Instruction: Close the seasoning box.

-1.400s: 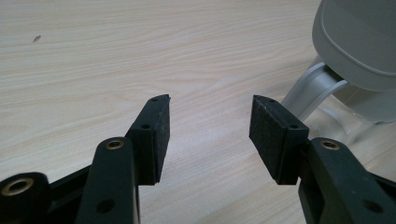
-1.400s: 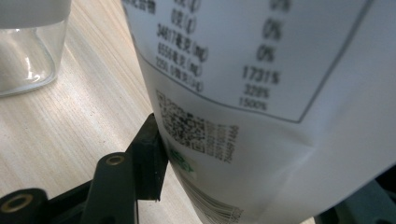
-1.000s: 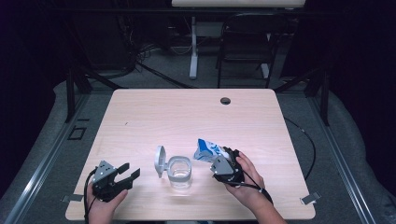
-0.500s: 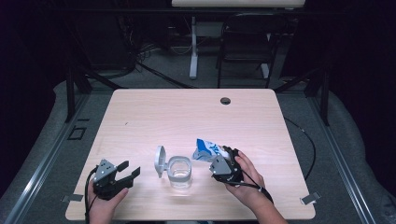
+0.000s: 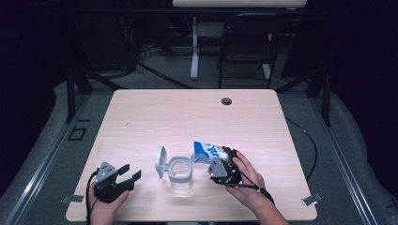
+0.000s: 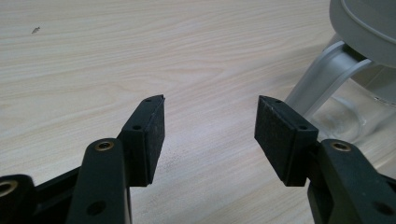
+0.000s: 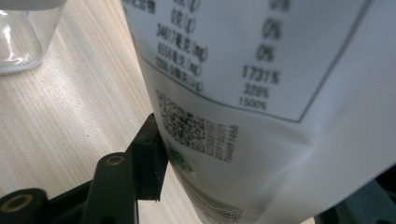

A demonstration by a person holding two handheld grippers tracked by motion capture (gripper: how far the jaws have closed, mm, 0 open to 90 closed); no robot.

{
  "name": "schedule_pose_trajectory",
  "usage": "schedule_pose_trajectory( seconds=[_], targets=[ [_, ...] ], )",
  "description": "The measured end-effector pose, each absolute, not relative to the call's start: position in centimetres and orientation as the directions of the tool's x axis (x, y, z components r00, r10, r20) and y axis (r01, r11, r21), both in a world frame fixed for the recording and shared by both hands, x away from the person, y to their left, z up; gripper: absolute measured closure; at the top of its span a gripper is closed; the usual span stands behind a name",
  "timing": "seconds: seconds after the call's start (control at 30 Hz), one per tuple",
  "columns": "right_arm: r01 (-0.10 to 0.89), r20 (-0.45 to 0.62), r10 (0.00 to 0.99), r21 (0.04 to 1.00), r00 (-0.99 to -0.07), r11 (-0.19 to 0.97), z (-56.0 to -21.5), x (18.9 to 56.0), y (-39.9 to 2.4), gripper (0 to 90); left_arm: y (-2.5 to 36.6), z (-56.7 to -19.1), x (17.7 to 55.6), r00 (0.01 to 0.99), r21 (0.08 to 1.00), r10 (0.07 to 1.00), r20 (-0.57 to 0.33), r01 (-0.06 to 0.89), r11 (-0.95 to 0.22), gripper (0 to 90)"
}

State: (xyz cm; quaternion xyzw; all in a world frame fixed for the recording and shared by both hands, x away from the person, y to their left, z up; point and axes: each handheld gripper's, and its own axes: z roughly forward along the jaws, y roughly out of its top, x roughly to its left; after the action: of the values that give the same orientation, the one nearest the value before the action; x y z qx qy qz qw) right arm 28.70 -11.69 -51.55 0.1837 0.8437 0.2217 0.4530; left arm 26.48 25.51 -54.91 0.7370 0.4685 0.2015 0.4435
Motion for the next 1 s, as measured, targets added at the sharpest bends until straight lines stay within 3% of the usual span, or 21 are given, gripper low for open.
schedule_pose_trajectory(
  seconds=[0.33, 0.6, 1.0],
  targets=[
    [0.095, -0.733, 0.453, 0.475, -0.507, 0.875, -51.4, 28.5, -11.4, 43.7, 25.7, -54.6, 26.4, 0.455, 0.844, 0.884, -0.11, 0.513, -0.159, 37.9],
    [0.072, -0.745, 0.442, 0.472, -0.499, 0.878, -51.7, 28.5, -11.0, 43.7, 25.9, -54.5, 26.3, 0.458, 0.837, 0.882, -0.112, 0.521, -0.165, 38.3],
    [0.038, -0.806, 0.361, 0.39, -0.469, 0.92, -52.0, 28.4, -10.4, 43.8, 25.7, -54.4, 26.1, 0.464, 0.842, 0.879, -0.11, 0.513, -0.165, 39.0]
  ],
)
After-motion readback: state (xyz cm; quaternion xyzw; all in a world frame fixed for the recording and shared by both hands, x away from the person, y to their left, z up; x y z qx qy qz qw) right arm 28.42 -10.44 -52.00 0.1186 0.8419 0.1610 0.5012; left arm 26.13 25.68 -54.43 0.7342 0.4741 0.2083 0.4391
